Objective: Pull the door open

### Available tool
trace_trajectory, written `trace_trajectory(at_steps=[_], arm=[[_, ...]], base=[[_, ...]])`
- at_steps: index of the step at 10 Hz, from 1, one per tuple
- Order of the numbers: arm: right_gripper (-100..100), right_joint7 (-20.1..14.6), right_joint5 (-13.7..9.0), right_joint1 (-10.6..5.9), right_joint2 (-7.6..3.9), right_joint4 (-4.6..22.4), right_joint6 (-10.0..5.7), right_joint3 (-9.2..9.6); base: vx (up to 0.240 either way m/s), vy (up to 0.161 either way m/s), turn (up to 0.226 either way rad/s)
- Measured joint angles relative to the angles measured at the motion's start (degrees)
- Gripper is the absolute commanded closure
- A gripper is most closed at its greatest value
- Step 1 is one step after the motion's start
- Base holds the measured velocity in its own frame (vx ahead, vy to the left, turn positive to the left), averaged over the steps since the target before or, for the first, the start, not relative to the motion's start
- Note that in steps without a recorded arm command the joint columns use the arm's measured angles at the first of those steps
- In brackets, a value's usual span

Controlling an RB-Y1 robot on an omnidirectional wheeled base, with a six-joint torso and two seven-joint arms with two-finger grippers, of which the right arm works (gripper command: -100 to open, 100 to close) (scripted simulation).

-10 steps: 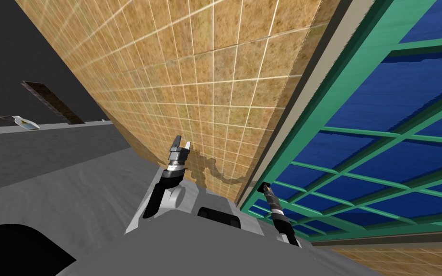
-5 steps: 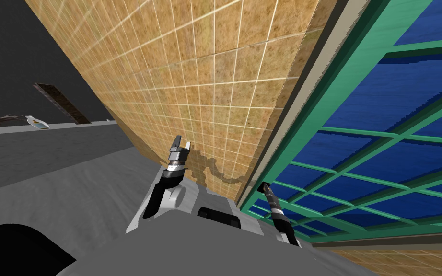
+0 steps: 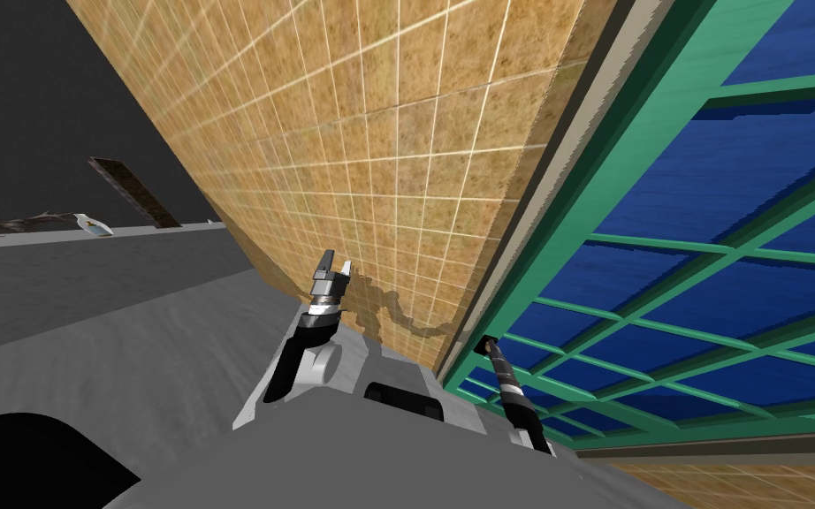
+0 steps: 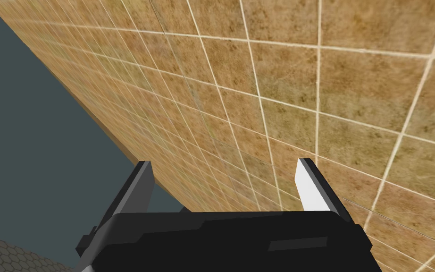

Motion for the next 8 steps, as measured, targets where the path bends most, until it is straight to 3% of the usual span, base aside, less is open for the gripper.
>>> trace_trajectory(at_steps=[8], arm=[[100,-10.3,-1.9,-0.6,-0.05,0.7,-0.03,0.36]], base=[[-0.033,-0.014,0.038]])
